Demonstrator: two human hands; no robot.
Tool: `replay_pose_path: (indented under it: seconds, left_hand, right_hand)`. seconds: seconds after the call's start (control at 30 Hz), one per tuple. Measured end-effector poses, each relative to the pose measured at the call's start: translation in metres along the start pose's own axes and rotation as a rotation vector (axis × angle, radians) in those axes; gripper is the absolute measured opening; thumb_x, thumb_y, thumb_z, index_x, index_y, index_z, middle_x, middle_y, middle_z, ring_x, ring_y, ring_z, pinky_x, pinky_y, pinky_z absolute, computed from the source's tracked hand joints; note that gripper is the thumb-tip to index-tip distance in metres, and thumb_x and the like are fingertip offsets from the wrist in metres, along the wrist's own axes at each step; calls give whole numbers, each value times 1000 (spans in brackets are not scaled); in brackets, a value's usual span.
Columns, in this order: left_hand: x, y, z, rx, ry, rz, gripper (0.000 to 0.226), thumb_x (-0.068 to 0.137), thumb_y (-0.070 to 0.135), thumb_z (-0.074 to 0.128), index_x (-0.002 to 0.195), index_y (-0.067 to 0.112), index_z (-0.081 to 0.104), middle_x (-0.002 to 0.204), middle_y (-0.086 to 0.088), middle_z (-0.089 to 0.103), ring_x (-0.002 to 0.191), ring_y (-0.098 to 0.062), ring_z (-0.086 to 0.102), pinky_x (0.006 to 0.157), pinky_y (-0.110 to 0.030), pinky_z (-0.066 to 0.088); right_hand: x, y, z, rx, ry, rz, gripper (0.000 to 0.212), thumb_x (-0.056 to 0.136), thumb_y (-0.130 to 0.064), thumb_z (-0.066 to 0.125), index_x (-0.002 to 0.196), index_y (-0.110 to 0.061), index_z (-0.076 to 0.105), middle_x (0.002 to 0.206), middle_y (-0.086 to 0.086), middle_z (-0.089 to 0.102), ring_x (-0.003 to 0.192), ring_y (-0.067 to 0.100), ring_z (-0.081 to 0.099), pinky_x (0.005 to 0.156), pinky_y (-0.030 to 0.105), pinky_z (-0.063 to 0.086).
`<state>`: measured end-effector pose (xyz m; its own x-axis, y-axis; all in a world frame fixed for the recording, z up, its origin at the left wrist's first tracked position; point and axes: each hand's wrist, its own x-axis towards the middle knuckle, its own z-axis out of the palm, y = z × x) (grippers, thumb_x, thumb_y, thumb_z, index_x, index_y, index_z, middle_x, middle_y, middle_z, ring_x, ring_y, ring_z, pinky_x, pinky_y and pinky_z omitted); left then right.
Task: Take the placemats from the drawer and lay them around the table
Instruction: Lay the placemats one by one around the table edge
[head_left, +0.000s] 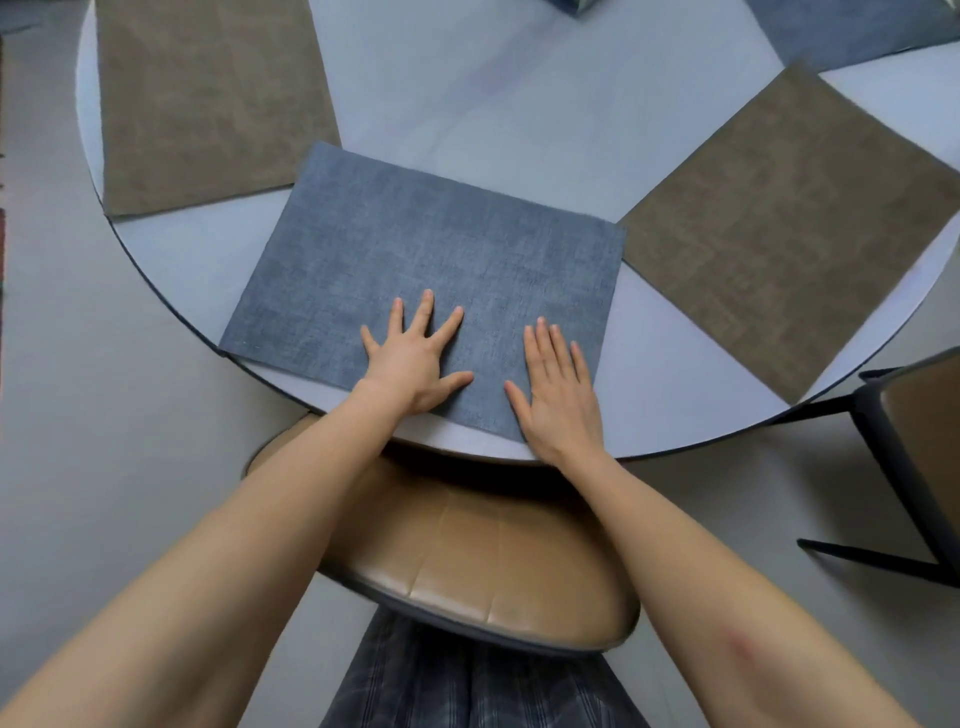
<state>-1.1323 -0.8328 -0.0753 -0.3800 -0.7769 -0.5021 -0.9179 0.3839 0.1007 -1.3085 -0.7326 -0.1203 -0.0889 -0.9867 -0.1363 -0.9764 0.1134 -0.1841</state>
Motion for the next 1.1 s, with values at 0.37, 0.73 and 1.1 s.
replay_pose_path:
  seconds: [0.37, 0.73, 1.1]
  left_hand:
    - [20, -67, -8, 158, 252, 287, 68, 96, 51, 41, 153, 18, 21, 159, -7, 20, 146, -28, 16, 118, -49, 11]
    - [19, -197, 17, 70, 389, 372, 63, 97, 52, 25, 152, 21, 24, 160, -5, 21, 148, -25, 18, 119, -47, 3]
    - [74, -196, -56, 146, 510, 453, 19, 89, 29, 55, 96, 13, 62, 96, -9, 61, 86, -31, 59, 68, -37, 42]
  right_hand:
    - [26, -60, -18, 53, 81, 106, 61, 94, -33, 23, 146, -3, 30, 156, 14, 24, 146, 26, 21, 120, 38, 9]
    - [78, -151, 17, 22, 37, 458, 61, 100, -36, 30, 153, -20, 5, 161, 3, -1, 149, 19, -1, 120, 39, -2]
    - [90, -155, -10, 93, 104, 471, 56, 100, -37, 32, 150, -12, 24, 159, 9, 16, 148, 23, 12, 120, 38, 8]
